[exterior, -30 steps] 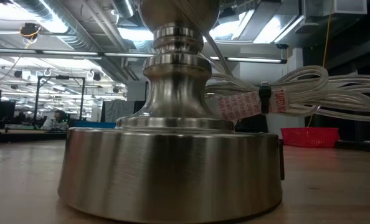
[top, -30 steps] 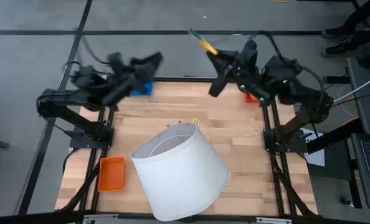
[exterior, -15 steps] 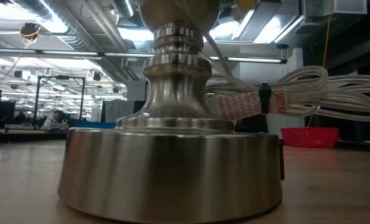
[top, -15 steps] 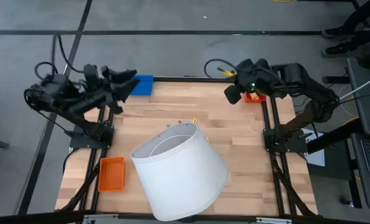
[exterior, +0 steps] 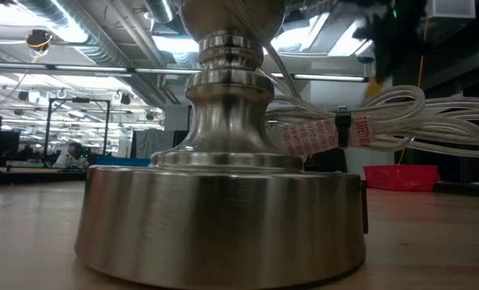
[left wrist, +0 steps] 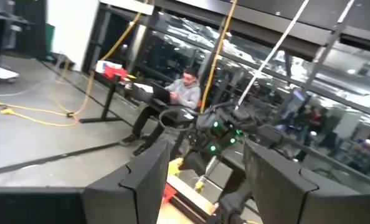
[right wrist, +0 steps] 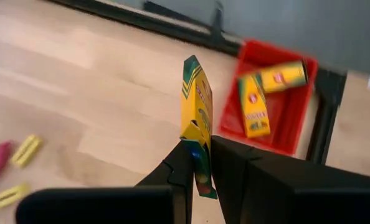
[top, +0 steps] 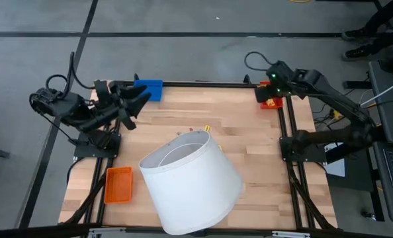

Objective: Pick & Place School Supplies
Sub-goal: Put the yellow crayon box into the red basket

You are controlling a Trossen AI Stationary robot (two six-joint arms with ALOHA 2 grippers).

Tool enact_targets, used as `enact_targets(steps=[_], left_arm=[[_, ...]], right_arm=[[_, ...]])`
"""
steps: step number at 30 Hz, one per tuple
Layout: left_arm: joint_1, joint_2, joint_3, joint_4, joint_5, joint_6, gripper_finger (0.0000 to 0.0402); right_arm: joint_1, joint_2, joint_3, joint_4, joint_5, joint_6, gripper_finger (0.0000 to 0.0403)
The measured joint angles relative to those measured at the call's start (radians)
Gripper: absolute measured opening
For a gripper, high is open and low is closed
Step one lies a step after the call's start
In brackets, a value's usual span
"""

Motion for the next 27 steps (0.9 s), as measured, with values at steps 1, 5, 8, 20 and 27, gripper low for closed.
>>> enact_targets(steps=[1, 5, 8, 20, 27], left_arm=[[-0.001, 0.000, 0.000, 0.000, -0.003, 0.000, 0.0202], [-0.003, 0.000, 0.000, 0.001, -0.005, -0.006, 0.0199], [-0.003, 0.003, 0.000, 0.004, -0.026, -0.014, 0.0199], [-0.005, 0.039, 0.000, 0.030, -0.031, -0.037, 0.0198], [-0.005, 0.062, 0.000, 0.053, -0.037, -0.043, 0.0198]], right_arm=[[-0.027, -0.005, -0.040, 0.015, -0.016, 0.003, 0.0040], [-0.100, -0.008, -0.174, 0.076, -0.033, -0.001, 0.0040], [-0.134, -0.008, -0.249, 0.139, -0.008, 0.003, 0.0040], [-0.279, -0.008, -0.358, 0.229, 0.106, 0.049, 0.0039], [-0.328, -0.008, -0.410, 0.275, 0.098, 0.075, 0.0039]])
